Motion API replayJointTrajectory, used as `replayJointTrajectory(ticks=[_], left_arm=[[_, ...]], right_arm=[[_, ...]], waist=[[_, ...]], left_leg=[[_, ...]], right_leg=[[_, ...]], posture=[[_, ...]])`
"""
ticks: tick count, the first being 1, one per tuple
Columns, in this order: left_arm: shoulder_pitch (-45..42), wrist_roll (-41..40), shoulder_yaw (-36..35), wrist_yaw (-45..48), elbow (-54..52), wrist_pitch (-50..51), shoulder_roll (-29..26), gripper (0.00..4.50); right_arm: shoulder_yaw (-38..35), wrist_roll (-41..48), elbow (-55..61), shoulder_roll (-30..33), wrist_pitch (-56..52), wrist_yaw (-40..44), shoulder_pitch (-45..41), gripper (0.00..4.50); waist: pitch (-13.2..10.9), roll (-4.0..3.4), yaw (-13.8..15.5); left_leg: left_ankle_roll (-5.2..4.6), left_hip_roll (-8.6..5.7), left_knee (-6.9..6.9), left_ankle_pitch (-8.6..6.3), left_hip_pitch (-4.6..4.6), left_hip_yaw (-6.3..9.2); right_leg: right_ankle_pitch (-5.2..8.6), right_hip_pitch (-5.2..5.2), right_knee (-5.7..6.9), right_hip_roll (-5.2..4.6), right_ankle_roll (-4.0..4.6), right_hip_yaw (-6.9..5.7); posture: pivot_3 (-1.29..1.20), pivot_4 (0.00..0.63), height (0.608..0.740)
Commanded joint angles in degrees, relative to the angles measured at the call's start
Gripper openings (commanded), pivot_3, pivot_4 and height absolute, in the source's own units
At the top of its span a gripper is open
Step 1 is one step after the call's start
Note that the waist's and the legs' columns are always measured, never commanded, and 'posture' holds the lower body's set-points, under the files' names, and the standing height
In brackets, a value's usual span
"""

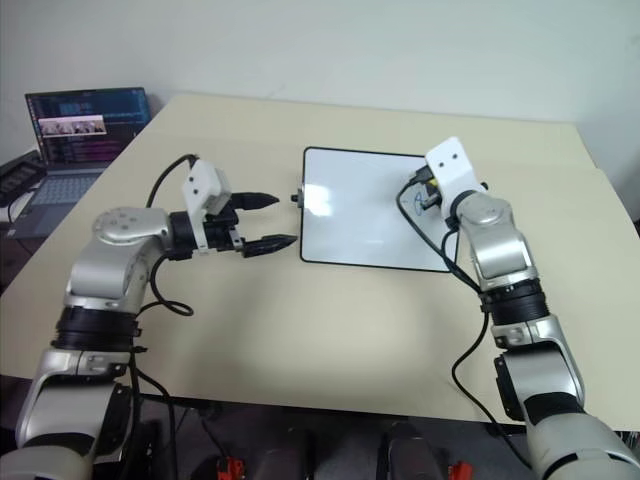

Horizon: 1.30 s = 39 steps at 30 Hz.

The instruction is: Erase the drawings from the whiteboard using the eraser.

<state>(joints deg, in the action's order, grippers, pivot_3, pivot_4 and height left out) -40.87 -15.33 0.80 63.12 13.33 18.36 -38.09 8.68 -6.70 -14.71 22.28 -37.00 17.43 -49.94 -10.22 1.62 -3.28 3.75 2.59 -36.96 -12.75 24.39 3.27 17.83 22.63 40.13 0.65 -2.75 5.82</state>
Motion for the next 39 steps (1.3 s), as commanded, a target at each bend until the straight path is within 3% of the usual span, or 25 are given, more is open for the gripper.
replayJointTrajectory(ticks=[1, 9, 20, 24, 39], left_arm=[[-0.72, -0.60, -0.94, -0.12, -2.33, -0.28, -0.64, 4.50], [-0.41, -0.66, -0.92, -0.38, -2.74, -0.19, -0.40, 4.50], [-0.69, -0.45, -0.51, -0.29, -2.57, -0.58, 0.10, 4.50], [-1.01, -0.30, -0.33, -0.20, -2.15, -0.76, 0.31, 4.50], [-0.94, -0.19, -0.40, -0.46, -2.09, -0.95, 0.51, 4.50]], right_arm=[[6.74, -1.80, 0.72, -2.03, -2.66, 3.71, 4.47, 0.98], [11.11, -1.87, 5.67, -4.40, -5.21, 8.26, 8.56, 0.98], [-1.59, -4.35, -7.35, -0.72, -1.23, -7.51, -0.88, 0.97], [-2.64, -4.32, -9.45, -0.13, -0.36, -9.44, -1.50, 0.97], [5.68, -3.72, -2.03, -8.57, -1.27, -0.80, 1.35, 0.97]], waist=[[0.05, 0.05, -0.05], [0.05, 0.06, -1.73], [0.04, 0.05, -1.27], [0.04, 0.08, -0.84], [0.04, 0.07, -3.11]], left_leg=[[-0.01, 0.00, 0.05, -0.01, -0.38, 0.01], [-0.02, 0.03, 0.13, -0.03, -1.44, 0.02], [-0.01, 0.01, 0.10, -0.02, -1.43, 0.03], [-0.01, -0.03, 0.14, -0.03, -1.39, 0.03], [-0.01, 0.09, 0.42, -0.03, -1.44, -0.05]], right_leg=[[0.01, -0.39, -0.12, 0.00, -0.01, -0.01], [0.08, -1.42, -0.16, 0.07, -0.07, 0.05], [0.05, -1.43, -0.16, 0.05, -0.07, 0.06], [0.04, -1.43, -0.25, 0.00, -0.08, 0.04], [0.06, -1.26, -0.21, 0.13, -0.05, 0.18]], posture=[[0.00, 0.150, 0.740], [0.00, 0.150, 0.740], [0.00, 0.150, 0.740], [0.00, 0.150, 0.740], [0.00, 0.150, 0.740]])
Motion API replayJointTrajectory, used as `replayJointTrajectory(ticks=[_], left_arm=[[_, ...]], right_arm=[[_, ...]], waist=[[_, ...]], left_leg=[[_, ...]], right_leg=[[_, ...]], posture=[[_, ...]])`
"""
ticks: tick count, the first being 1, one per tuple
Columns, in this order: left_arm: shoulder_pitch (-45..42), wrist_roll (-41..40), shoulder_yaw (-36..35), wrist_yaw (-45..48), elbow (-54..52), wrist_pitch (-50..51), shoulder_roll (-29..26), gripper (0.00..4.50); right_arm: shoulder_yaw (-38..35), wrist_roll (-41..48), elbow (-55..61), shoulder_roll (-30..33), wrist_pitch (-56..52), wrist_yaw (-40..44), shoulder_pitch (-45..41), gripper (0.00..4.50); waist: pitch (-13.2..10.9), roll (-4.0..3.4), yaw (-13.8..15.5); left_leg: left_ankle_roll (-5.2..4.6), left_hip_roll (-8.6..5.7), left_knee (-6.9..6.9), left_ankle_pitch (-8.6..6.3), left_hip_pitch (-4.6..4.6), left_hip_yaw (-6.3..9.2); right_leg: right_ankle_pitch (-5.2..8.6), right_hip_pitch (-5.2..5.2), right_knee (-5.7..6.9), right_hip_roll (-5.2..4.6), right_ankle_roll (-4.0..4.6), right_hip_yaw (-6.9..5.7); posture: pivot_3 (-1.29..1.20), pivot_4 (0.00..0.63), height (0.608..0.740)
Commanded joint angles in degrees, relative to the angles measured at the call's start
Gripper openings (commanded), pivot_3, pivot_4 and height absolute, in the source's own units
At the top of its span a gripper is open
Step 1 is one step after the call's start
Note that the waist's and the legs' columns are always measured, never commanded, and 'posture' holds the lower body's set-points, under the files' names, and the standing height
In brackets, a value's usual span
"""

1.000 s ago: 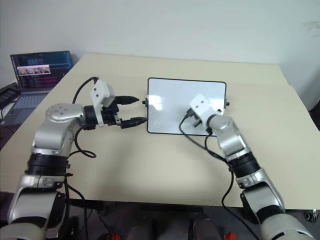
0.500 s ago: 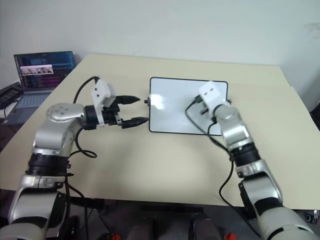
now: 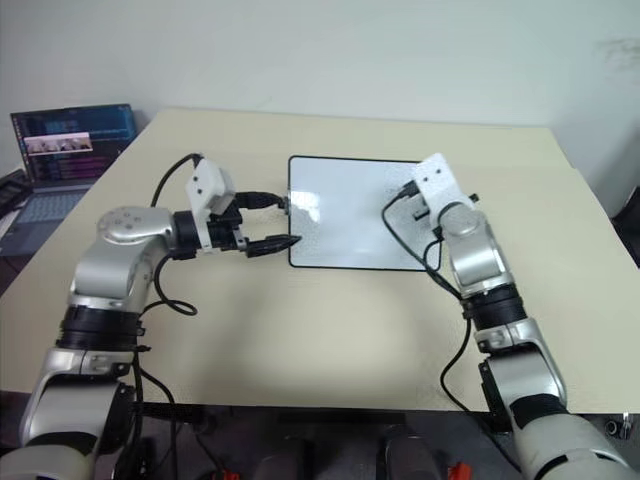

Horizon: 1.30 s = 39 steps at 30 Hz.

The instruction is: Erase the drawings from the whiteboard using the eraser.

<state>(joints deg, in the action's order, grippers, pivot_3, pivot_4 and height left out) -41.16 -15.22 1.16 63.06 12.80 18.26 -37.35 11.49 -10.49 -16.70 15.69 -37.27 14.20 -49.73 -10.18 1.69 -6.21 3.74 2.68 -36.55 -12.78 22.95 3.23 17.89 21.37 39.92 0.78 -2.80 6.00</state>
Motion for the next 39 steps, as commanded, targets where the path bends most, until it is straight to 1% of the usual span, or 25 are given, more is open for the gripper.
replayJointTrajectory(ticks=[1, 5, 9, 12, 18, 21, 23, 28, 30, 33, 37, 39], left_arm=[[-0.36, -0.31, -0.76, -0.49, -1.81, -0.80, -0.23, 4.50], [0.47, -0.57, -1.04, -0.71, -2.85, -0.34, -0.49, 4.50], [0.71, -0.63, -1.18, -0.88, -3.15, -0.12, -0.75, 4.50], [0.73, -0.57, -1.11, -1.04, -3.13, -0.12, -0.73, 4.50], [0.39, -0.36, -0.89, -1.25, -2.71, -0.40, -0.65, 4.50], [0.23, -0.31, -0.87, -1.31, -2.49, -0.56, -0.56, 4.50], [0.25, -0.31, -0.88, -1.35, -2.55, -0.56, -0.54, 4.50], [0.65, -0.45, -1.03, -1.48, -2.96, -0.29, -0.63, 4.50], [0.66, -0.48, -1.06, -1.48, -3.06, -0.18, -0.70, 4.50], [0.71, -0.55, -1.15, -1.43, -3.18, -0.13, -0.83, 4.50], [1.31, -0.72, -1.31, -1.44, -4.01, 0.21, -1.06, 4.50], [1.76, -0.78, -1.40, -1.37, -4.38, 0.33, -1.27, 4.50]], right_arm=[[3.54, 0.08, 0.22, -2.58, -1.06, 3.15, 1.22, 0.97], [8.20, 0.50, 2.52, -4.49, -2.61, 8.60, 2.66, 0.97], [8.72, 0.18, 4.11, -3.83, -3.51, 10.16, 3.77, 0.97], [6.31, -0.26, 2.59, -3.61, -2.90, 7.59, 2.81, 0.97], [-1.69, -0.75, -7.16, -2.66, 1.46, -3.93, -4.46, 0.97], [-3.69, -0.80, -11.48, -2.39, 3.67, -7.57, -7.12, 0.97], [-4.05, -0.79, -13.23, -2.31, 4.50, -8.58, -8.15, 0.97], [-0.96, -0.68, -12.44, -2.80, 4.17, -4.49, -6.52, 0.97], [1.88, -1.22, -10.37, -2.08, 3.43, -0.45, -4.27, 0.97], [3.90, -1.61, -7.28, -1.23, 1.50, 3.39, -1.60, 0.97], [6.84, -2.19, 0.20, 2.84, -2.26, 10.14, 5.29, 0.97], [7.39, -2.41, 3.47, 4.89, -3.57, 12.05, 8.30, 0.97]], waist=[[0.00, 0.00, -0.30], [0.00, 0.00, -0.33], [-0.01, -0.01, 0.01], [-0.01, -0.01, 0.20], [-0.02, -0.02, 0.65], [-0.02, -0.02, 1.21], [-0.02, -0.02, 1.23], [-0.02, -0.02, 1.24], [-0.02, -0.01, 1.23], [-0.01, -0.01, 1.00], [0.01, 0.02, 1.18], [0.05, 0.07, 1.26]], left_leg=[[0.00, 0.00, 0.04, 0.00, -0.01, 0.00], [0.00, 0.00, 0.15, 0.00, -0.01, 0.01], [0.00, -0.01, 0.24, 0.00, 0.01, 0.03], [0.01, -0.01, 0.27, 0.00, 0.01, 0.04], [0.02, -0.05, 0.31, 0.02, -0.01, 0.05], [0.02, -0.05, 0.35, 0.01, -0.01, 0.06], [0.02, -0.04, 0.46, 0.01, 0.01, 0.05], [0.02, -0.04, 0.55, 0.01, 0.05, 0.04], [0.02, -0.03, 0.56, 0.01, 0.04, 0.05], [0.02, -0.03, 0.57, 0.01, 0.01, 0.03], [0.02, 0.00, 0.58, 0.01, -0.02, 0.07], [0.02, 0.00, 0.57, 0.00, -0.03, 0.07]], right_leg=[[0.00, 0.01, 0.00, 0.00, 0.00, 0.00], [0.01, 0.04, -0.02, 0.00, 0.02, -0.01], [0.04, 0.05, -0.07, -0.01, 0.05, -0.05], [0.05, 0.05, -0.10, -0.02, 0.06, -0.07], [0.05, 0.04, -0.11, -0.07, 0.05, -0.09], [0.04, 0.04, -0.16, -0.07, 0.06, -0.11], [0.04, 0.04, -0.30, -0.07, 0.07, -0.11], [0.03, 0.03, -0.47, -0.09, 0.08, -0.12], [0.03, 0.02, -0.49, -0.09, 0.08, -0.13], [0.04, 0.00, -0.49, -0.08, 0.08, -0.11], [0.05, -0.02, -0.49, -0.05, 0.08, -0.15], [0.06, -0.08, -0.55, -0.06, 0.08, -0.16]], posture=[[0.00, 0.150, 0.740], [0.00, 0.150, 0.740], [0.00, 0.150, 0.740], [0.00, 0.150, 0.740], [0.00, 0.150, 0.740], [0.00, 0.150, 0.740], [0.00, 0.150, 0.740], [0.00, 0.150, 0.740], [0.00, 0.150, 0.740], [0.00, 0.150, 0.740], [0.00, 0.150, 0.740], [0.00, 0.150, 0.740]])
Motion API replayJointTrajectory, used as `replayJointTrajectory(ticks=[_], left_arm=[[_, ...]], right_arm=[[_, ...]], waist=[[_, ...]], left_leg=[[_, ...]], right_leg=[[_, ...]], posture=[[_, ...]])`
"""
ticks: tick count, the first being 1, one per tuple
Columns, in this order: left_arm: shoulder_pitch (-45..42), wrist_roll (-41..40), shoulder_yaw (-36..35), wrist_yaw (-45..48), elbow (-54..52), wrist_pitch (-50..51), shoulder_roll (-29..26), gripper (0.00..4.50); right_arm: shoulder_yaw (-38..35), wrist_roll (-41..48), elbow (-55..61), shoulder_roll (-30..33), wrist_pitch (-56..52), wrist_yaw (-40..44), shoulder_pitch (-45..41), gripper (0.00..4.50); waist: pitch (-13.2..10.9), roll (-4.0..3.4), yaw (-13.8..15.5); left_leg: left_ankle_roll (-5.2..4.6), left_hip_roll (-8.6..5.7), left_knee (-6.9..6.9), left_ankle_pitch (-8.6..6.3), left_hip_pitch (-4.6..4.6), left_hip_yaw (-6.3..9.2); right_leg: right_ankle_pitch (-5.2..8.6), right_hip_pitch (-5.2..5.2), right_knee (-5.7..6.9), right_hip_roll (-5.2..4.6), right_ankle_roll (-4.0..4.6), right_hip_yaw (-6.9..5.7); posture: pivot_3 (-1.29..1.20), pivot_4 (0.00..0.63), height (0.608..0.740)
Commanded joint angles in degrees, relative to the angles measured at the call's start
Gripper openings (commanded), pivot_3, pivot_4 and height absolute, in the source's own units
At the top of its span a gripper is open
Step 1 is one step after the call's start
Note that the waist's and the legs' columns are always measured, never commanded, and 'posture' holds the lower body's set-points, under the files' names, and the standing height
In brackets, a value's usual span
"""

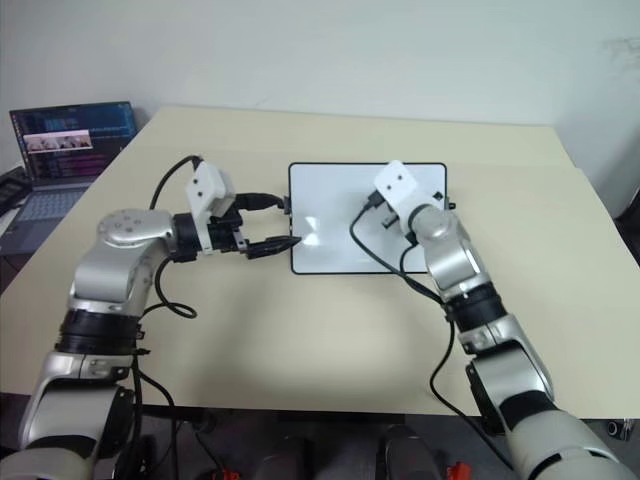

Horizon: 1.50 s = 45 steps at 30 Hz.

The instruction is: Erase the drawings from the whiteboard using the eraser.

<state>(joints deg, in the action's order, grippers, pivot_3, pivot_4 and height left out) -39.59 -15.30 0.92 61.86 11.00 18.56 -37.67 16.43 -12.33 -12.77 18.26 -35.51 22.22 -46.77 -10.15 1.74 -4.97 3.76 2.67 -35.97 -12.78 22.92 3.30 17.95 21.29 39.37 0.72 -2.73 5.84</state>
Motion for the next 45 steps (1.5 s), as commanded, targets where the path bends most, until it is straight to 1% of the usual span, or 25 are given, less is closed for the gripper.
replayJointTrajectory(ticks=[1, 5, 9, 12, 14, 17, 21, 24, 26, 27, 28, 30, 32, 34, 36, 39, 42, 44, 45], left_arm=[[0.38, -0.77, -1.26, -0.15, -2.78, 0.07, -1.04, 4.50], [0.16, -0.71, -1.17, -0.14, -2.62, 0.05, -1.05, 4.50], [-0.74, -0.47, -0.74, 0.08, -1.80, -0.18, -0.80, 4.50], [-1.44, -0.35, -0.52, 0.22, -1.15, -0.37, -0.59, 4.50], [-1.71, -0.37, -0.50, 0.29, -0.99, -0.40, -0.55, 4.50], [-2.00, -0.21, -0.25, 0.57, -0.24, -0.81, -0.38, 4.50], [-2.57, -0.08, 0.28, 0.48, 0.23, -1.10, 0.46, 4.50], [-2.50, -0.27, 0.26, 0.57, -0.03, -1.02, 0.32, 4.50], [-2.35, -0.40, 0.20, 0.79, -0.12, -1.03, 0.16, 4.50], [-2.31, -0.50, 0.21, 1.01, -0.17, -1.02, 0.11, 4.50], [-2.64, -0.92, 0.17, 1.51, -0.11, -0.96, 0.27, 4.50], [-3.72, -1.53, 0.10, 2.36, 0.36, -1.09, 0.72, 4.50], [-4.79, -1.94, 0.05, 3.10, 0.94, -1.25, 1.09, 4.50], [-6.21, -3.04, 0.16, 4.50, 1.26, -0.97, 2.04, 4.50], [-7.52, -3.92, 1.26, 6.09, 0.93, -0.61, 3.69, 4.50], [-8.30, -4.26, 3.15, 7.25, 0.46, -0.48, 6.81, 4.50], [-8.26, -3.18, 6.76, 7.77, 0.22, -1.21, 11.04, 4.50], [-7.85, -1.88, 9.35, 7.81, 0.05, -2.25, 13.68, 4.50], [-7.64, -1.47, 10.20, 7.74, 0.04, -2.52, 14.67, 4.50]], right_arm=[[2.48, -0.58, 0.96, 3.14, -5.94, 4.74, 6.55, 0.97], [2.38, -0.67, 4.78, 6.20, -6.84, 7.26, 9.98, 0.97], [-2.51, 0.30, 4.49, 7.12, -3.74, 5.07, 9.31, 0.97], [-7.13, 3.50, 5.24, 6.15, -4.21, 5.09, 7.26, 0.97], [-8.96, 4.88, 6.53, 6.27, -5.44, 5.11, 6.49, 0.97], [-8.58, 3.58, 5.95, 7.30, -6.38, 4.00, 5.35, 0.97], [-6.99, 0.22, 0.03, 7.46, -5.67, -0.80, 4.19, 0.97], [-7.78, 0.68, -0.14, 6.52, -6.55, -2.95, 4.14, 0.97], [-7.46, 1.37, 1.31, 6.58, -6.63, -2.28, 4.67, 0.97], [-7.60, 2.52, 3.17, 6.61, -6.91, -0.89, 5.26, 0.97], [-8.25, 4.77, 7.54, 7.30, -6.35, 2.07, 6.30, 0.97], [-11.14, 10.15, 17.20, 8.75, -6.42, 7.65, 8.45, 0.97], [-14.81, 15.31, 25.41, 10.27, -9.03, 11.45, 10.17, 0.97], [-20.34, 19.38, 31.97, 13.07, -14.60, 13.35, 10.70, 0.97], [-27.99, 22.42, 34.95, 15.93, -21.29, 13.05, 9.85, 0.97], [-34.16, 22.78, 33.05, 19.65, -26.93, 10.25, 9.72, 0.97], [-39.78, 19.65, 25.33, 22.85, -32.55, 4.48, 11.20, 0.97], [-42.14, 18.72, 21.14, 24.28, -34.05, 2.30, 13.54, 0.97], [-42.10, 18.60, 19.88, 24.90, -34.06, 1.86, 14.73, 0.97]], waist=[[0.04, 0.06, 0.03], [0.08, 0.11, 0.16], [0.07, 0.11, 0.19], [0.03, 0.10, 0.43], [0.01, 0.09, 0.58], [-0.01, 0.07, 0.62], [-0.02, 0.05, 0.50], [-0.02, 0.05, 0.43], [-0.02, 0.05, 0.46], [-0.02, 0.05, 0.48], [-0.02, 0.06, 0.53], [-0.07, 0.01, 1.04], [-0.21, -0.21, 1.47], [-0.36, -0.46, 1.81], [-0.39, -0.51, 2.15], [-0.39, -0.51, 3.07], [-0.39, -0.51, 3.23], [-0.39, -0.51, 3.63], [-0.40, -0.52, 3.64]], left_leg=[[0.00, -0.01, 0.00, 0.00, 0.00, 0.00], [0.00, 0.00, -0.03, 0.00, -0.05, 0.05], [0.00, 0.00, -0.03, 0.00, -0.03, 0.06], [0.01, -0.01, -0.03, 0.00, 0.03, 0.06], [0.01, -0.04, -0.03, 0.00, 0.07, 0.05], [0.01, -0.05, -0.01, 0.00, 0.13, 0.04], [0.00, -0.05, 0.03, 0.00, 0.14, 0.02], [0.01, -0.05, -0.01, 0.00, 0.11, 0.02], [0.01, -0.06, -0.04, 0.01, 0.09, 0.02], [0.01, -0.07, -0.04, 0.01, 0.09, 0.02], [0.01, -0.07, -0.04, 0.01, 0.09, 0.02], [0.01, -0.08, -0.02, 0.01, 0.14, 0.02], [0.00, -0.08, 0.00, 0.00, 0.50, 0.05], [0.02, -0.08, -0.06, 0.02, 1.20, 0.06], [0.03, -0.07, -0.06, 0.02, 1.48, 0.13], [0.15, -0.09, 0.01, 0.05, 1.59, 0.12], [0.01, -0.11, 0.02, -0.03, 1.58, 0.09], [0.01, -0.16, -0.05, -0.03, 1.54, 0.08], [0.00, -0.21, -0.08, -0.03, 1.53, 0.09]], right_leg=[[0.00, -0.01, -0.02, -0.01, -0.01, 0.00], [0.08, -0.12, -0.07, -0.01, -0.15, -0.06], [0.08, -0.17, -0.23, -0.02, -0.19, -0.07], [0.04, -0.15, -0.29, -0.03, -0.16, -0.07], [0.02, -0.12, -0.31, -0.06, -0.14, -0.07], [-0.04, -0.05, -0.32, -0.07, -0.05, -0.06], [-0.04, 0.01, -0.32, -0.07, -0.04, -0.06], [-0.05, -0.06, -0.32, -0.08, -0.10, -0.04], [-0.01, -0.10, -0.33, -0.08, -0.20, -0.03], [0.00, -0.11, -0.33, -0.08, -0.23, -0.03], [0.00, -0.11, -0.33, -0.09, -0.24, -0.03], [0.00, -0.07, -0.35, -0.08, -0.22, -0.05], [-0.07, 0.28, -0.35, -0.08, -0.10, -0.09], [-0.09, 0.97, -0.26, -0.08, -0.06, -0.13], [-0.08, 1.13, -0.36, -0.09, -0.06, -0.23], [0.03, 1.15, -0.51, -0.19, -0.02, -0.36], [0.08, 1.14, -0.48, -0.21, 0.03, -0.36], [0.08, 1.08, -0.42, -0.23, 0.03, -0.34], [0.09, 1.03, -0.42, -0.27, 0.02, -0.36]], posture=[[0.00, 0.150, 0.740], [0.00, 0.150, 0.740], [0.00, 0.150, 0.740], [0.00, 0.150, 0.740], [0.00, 0.150, 0.740], [0.00, 0.150, 0.740], [0.00, 0.150, 0.740], [0.00, 0.150, 0.740], [0.00, 0.150, 0.740], [0.00, 0.150, 0.740], [0.00, 0.150, 0.740], [0.00, 0.150, 0.740], [0.00, 0.150, 0.740], [0.00, 0.150, 0.740], [0.00, 0.150, 0.740], [0.00, 0.150, 0.740], [0.00, 0.150, 0.740], [0.00, 0.150, 0.740], [0.00, 0.150, 0.740]])
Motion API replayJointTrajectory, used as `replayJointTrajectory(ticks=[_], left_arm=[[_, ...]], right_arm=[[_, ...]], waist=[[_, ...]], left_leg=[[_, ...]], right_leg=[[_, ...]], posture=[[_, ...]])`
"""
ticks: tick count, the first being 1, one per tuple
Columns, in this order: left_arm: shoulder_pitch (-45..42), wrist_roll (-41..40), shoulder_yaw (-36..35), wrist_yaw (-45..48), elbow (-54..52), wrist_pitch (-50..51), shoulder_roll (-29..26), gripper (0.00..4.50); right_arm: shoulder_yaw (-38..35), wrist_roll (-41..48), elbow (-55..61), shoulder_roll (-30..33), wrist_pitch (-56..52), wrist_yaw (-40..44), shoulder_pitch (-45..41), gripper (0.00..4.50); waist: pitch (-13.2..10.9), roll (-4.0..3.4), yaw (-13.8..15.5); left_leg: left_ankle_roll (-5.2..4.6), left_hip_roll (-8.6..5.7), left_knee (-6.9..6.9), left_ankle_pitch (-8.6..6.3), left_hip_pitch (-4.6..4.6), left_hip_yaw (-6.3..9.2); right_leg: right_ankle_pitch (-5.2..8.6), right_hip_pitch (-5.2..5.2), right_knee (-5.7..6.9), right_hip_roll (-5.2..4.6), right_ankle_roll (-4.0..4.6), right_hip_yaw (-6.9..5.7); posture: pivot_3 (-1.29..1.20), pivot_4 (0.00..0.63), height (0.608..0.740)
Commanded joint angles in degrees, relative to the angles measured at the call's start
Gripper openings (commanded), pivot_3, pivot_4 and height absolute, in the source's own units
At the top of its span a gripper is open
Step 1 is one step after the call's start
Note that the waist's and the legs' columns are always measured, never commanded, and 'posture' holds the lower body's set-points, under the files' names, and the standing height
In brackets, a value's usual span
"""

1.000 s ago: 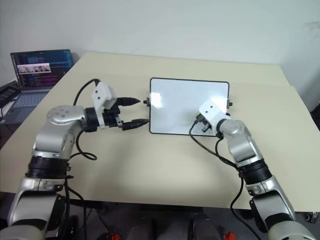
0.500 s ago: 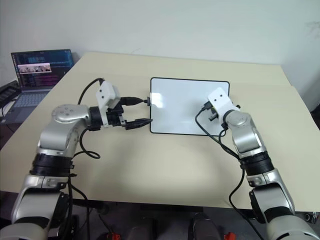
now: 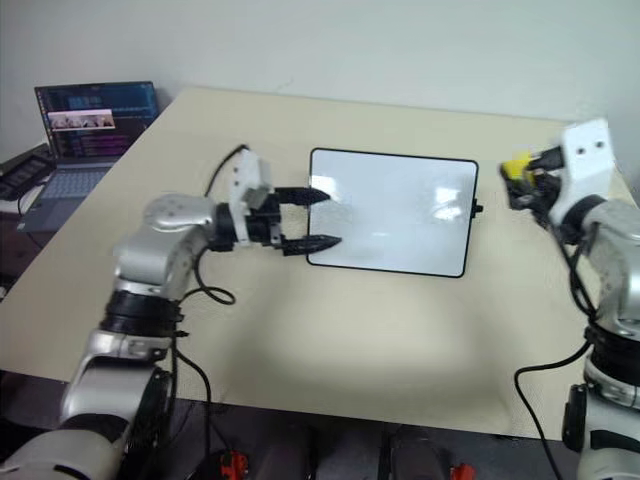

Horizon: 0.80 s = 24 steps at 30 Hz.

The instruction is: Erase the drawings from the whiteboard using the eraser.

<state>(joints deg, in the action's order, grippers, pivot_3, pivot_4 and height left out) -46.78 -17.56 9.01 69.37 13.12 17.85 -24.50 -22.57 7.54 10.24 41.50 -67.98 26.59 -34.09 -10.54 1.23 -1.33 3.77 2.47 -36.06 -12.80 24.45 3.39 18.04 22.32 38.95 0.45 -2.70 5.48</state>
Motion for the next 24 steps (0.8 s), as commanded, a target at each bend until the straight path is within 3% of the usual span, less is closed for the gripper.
replayJointTrajectory(ticks=[1, 8, 13, 14, 24], left_arm=[[-0.13, 1.33, 3.13, 0.06, -1.99, -2.49, 2.57, 4.50], [2.21, 5.34, 7.21, -4.05, -1.25, -6.82, 8.45, 4.50], [4.08, 4.88, 7.55, -3.96, -3.42, -5.81, 8.47, 4.50], [4.24, 4.96, 7.55, -4.02, -3.58, -5.74, 8.41, 4.50], [4.78, 4.99, 7.37, -4.32, -4.26, -4.95, 8.05, 4.50]], right_arm=[[-2.60, -1.34, -4.64, 2.21, -1.30, -2.58, 3.53, 0.97], [0.06, -1.98, -18.91, 3.17, 5.22, -3.65, 6.63, 0.97], [4.22, -2.11, -24.50, 4.58, 8.18, -2.31, 4.17, 0.97], [4.56, -2.06, -25.37, 4.80, 8.69, -2.37, 3.77, 1.32], [5.48, -0.89, -27.36, 6.24, 9.65, -1.05, 1.98, 1.32]], waist=[[-0.01, -0.03, -0.15], [-0.01, -0.15, -1.50], [0.02, -0.22, -1.89], [0.02, -0.22, -1.81], [0.03, -0.22, -1.47]], left_leg=[[0.00, -0.01, 0.00, 0.00, 0.00, -0.03], [-0.02, 0.00, 0.06, 0.00, -0.23, -0.27], [-0.02, 0.01, 0.05, 0.00, -0.35, -0.29], [-0.02, 0.01, 0.05, 0.00, -0.35, -0.28], [-0.01, 0.01, 0.04, 0.00, -0.35, -0.27]], right_leg=[[0.00, 0.02, 0.02, 0.00, 0.00, 0.04], [0.00, -0.03, 0.08, 0.04, -0.01, 0.29], [0.00, -0.12, 0.11, 0.04, -0.02, 0.33], [0.01, -0.14, 0.11, 0.04, -0.02, 0.31], [0.01, -0.15, 0.10, 0.04, -0.02, 0.28]], posture=[[0.00, 0.150, 0.740], [0.00, 0.150, 0.740], [0.00, 0.150, 0.740], [0.00, 0.150, 0.740], [0.00, 0.150, 0.740]])
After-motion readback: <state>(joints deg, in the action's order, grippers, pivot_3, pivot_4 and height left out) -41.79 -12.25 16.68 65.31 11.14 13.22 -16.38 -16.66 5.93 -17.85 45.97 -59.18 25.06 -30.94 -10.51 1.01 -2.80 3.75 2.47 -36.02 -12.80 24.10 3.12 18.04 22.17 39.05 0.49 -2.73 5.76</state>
